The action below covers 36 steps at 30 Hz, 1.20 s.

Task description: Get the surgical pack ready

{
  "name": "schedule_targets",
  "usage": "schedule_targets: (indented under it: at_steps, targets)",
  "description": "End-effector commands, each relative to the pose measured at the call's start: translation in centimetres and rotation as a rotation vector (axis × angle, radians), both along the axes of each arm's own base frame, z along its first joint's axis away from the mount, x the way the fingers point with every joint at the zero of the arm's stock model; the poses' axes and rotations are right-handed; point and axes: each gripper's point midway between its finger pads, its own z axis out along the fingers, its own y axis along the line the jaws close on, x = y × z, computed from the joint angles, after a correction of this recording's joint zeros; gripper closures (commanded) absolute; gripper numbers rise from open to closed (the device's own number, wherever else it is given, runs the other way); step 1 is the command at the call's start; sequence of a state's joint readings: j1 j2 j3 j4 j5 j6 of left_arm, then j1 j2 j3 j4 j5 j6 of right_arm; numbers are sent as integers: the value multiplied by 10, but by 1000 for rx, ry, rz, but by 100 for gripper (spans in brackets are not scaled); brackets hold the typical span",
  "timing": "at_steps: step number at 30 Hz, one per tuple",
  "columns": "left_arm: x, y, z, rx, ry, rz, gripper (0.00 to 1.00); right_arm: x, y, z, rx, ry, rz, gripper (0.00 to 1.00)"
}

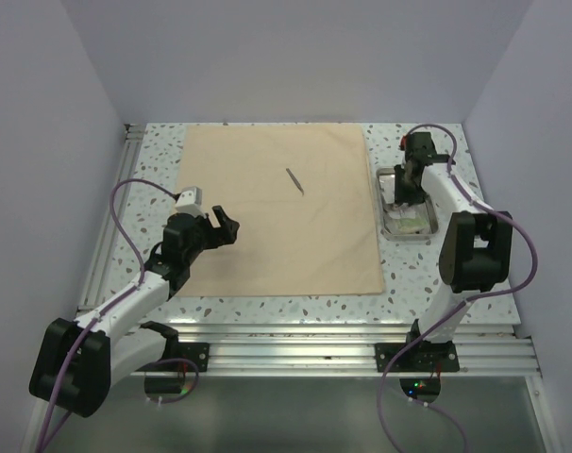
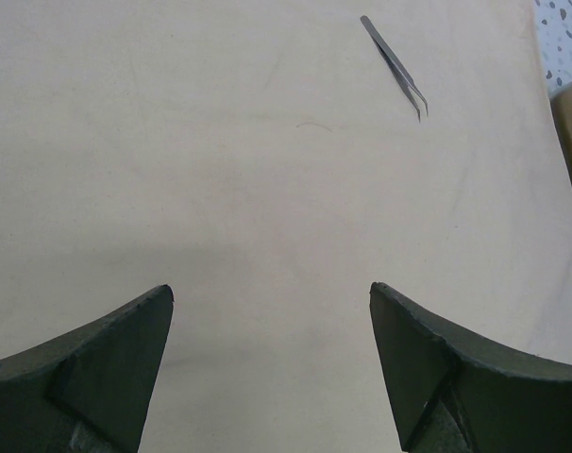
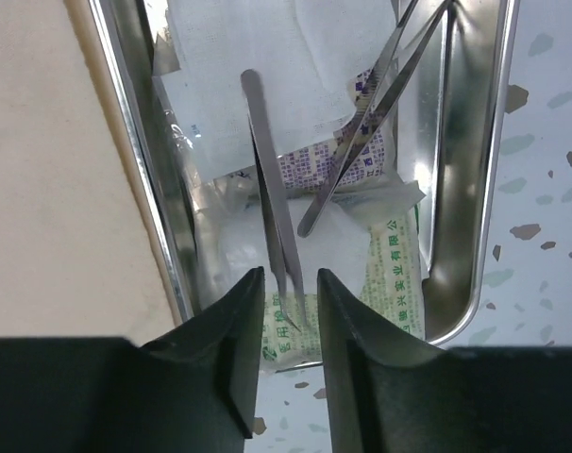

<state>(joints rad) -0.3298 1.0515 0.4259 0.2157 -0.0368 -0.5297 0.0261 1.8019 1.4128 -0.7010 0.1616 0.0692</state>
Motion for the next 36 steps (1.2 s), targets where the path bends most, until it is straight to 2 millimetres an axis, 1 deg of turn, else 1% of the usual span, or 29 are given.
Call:
schedule_targets:
  at_steps: [1, 3, 4, 6, 7, 9, 10, 11, 12, 13, 14, 15, 17, 18, 19, 20, 21, 22, 23, 24, 25, 26, 27, 28, 29, 30, 31, 32, 36]
  targets:
    - [3, -2, 7, 13, -40, -15, 11, 6, 4, 11, 21, -51, -10, 65]
    - [3, -2, 7, 15, -40, -14, 11, 7, 4, 17, 25, -70, -15, 61]
    - [3, -1, 8, 15, -42, -13, 11, 7, 5, 24, 34, -89, -28, 60]
    - [3, -2, 8, 14, -43, -14, 11, 7, 17, 32, 42, -112, -12, 55]
    - [3, -2, 9, 14, -45, -14, 11, 8, 32, 36, 41, -126, 20, 53]
    - [3, -2, 8, 14, -43, -14, 11, 12, 52, 41, 39, -150, 69, 51]
    - [3, -2, 8, 16, -42, -16, 11, 13, 73, 42, 38, -157, 118, 50]
    - [3, -2, 8, 14, -43, -14, 11, 19, 84, 38, 37, -158, 143, 50]
    - [3, -2, 8, 14, -43, -16, 11, 24, 95, 40, 43, -173, 164, 50]
    - [3, -2, 8, 17, -42, -15, 11, 28, 104, 37, 47, -168, 184, 50]
    - [3, -2, 8, 17, -42, -13, 11, 36, 123, 31, 66, -162, 224, 50]
    - [3, -1, 8, 18, -43, -12, 11, 39, 132, 25, 74, -154, 243, 49]
    - [2, -1, 7, 19, -41, -11, 11, 47, 157, 20, 105, -159, 297, 49]
    - [3, -1, 8, 17, -44, -12, 11, 53, 167, 11, 115, -150, 314, 49]
    - [3, -2, 8, 16, -45, -15, 11, 54, 181, 8, 127, -151, 340, 48]
    - [3, -2, 8, 16, -45, -16, 11, 60, 191, 5, 140, -168, 358, 47]
    - [2, -3, 8, 16, -44, -18, 11, 66, 200, -2, 145, -168, 373, 46]
    - [2, -3, 7, 17, -42, -18, 11, 67, 212, -7, 149, -167, 398, 45]
    - [3, -3, 7, 18, -41, -17, 11, 77, 221, 0, 160, -197, 409, 44]
    - [3, -3, 7, 20, -43, -16, 11, 79, 226, -16, 157, -171, 417, 44]
    - [3, -3, 7, 20, -42, -16, 11, 82, 235, -17, 166, -173, 431, 44]
    - [3, -2, 7, 20, -43, -14, 11, 90, 244, -10, 180, -199, 442, 44]
    - [3, -2, 7, 20, -43, -14, 11, 94, 250, -13, 191, -203, 450, 44]
    - [3, -3, 7, 22, -42, -16, 11, 95, 257, -21, 199, -192, 461, 44]
    - [3, -3, 7, 21, -44, -16, 11, 103, 264, -15, 212, -222, 470, 44]
    - [3, -2, 8, 22, -46, -16, 11, 105, 270, -15, 222, -229, 478, 44]
    - [3, -2, 7, 24, -44, -14, 11, 108, 273, -19, 225, -231, 479, 43]
    - [3, -2, 7, 24, -44, -14, 11, 113, 278, -14, 232, -253, 481, 43]
    - [3, -2, 7, 26, -42, -15, 11, 120, 289, -19, 246, -254, 473, 42]
